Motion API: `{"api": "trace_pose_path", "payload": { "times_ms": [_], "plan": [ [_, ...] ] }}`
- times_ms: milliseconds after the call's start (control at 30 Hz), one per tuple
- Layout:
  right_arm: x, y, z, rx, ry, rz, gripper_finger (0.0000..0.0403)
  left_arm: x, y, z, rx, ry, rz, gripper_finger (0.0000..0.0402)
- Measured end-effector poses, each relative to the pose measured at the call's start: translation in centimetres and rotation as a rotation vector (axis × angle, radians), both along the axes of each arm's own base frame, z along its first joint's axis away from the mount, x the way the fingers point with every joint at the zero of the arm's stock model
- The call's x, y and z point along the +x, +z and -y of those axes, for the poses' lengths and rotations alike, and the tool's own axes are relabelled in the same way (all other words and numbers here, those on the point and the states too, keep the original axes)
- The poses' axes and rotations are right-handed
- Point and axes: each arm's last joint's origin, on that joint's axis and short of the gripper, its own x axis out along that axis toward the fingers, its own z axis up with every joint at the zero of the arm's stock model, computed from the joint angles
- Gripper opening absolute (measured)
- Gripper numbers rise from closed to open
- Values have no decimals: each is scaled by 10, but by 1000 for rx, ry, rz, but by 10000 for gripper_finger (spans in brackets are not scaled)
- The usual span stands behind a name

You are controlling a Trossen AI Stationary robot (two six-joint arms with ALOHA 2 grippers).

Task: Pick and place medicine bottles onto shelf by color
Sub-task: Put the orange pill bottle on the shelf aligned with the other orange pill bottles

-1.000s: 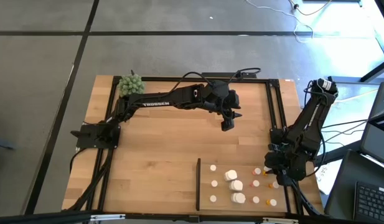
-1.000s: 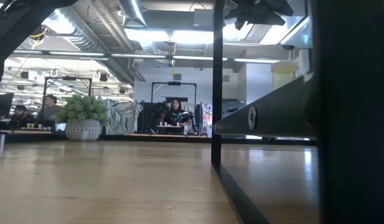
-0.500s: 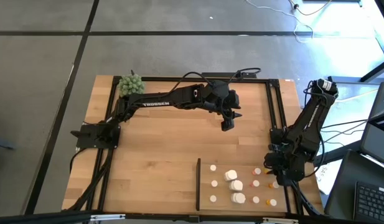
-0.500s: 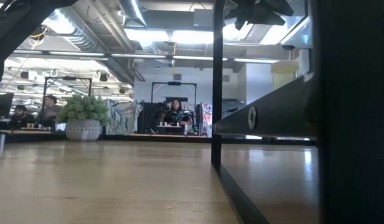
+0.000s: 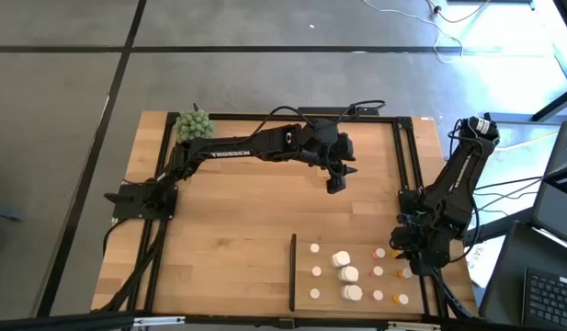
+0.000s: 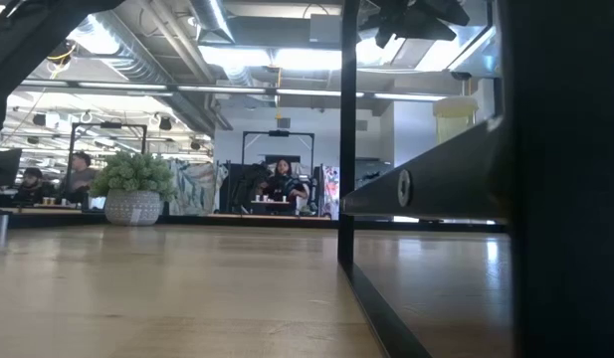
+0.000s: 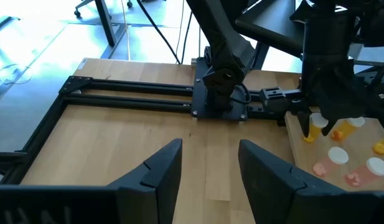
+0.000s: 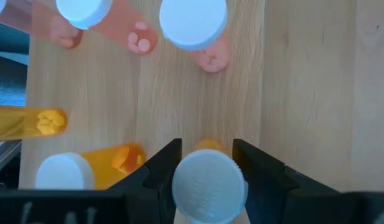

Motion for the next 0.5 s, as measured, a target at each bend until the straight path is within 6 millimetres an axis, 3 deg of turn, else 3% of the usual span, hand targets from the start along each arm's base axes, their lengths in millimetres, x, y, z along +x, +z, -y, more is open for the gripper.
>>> {"api": "trace_pose_path", "payload": {
  "times_ms": [500],
  "plan": [
    [0, 1, 0, 5, -3, 1, 145, 0, 0, 0, 0, 0, 0, 151]
  ]
}}
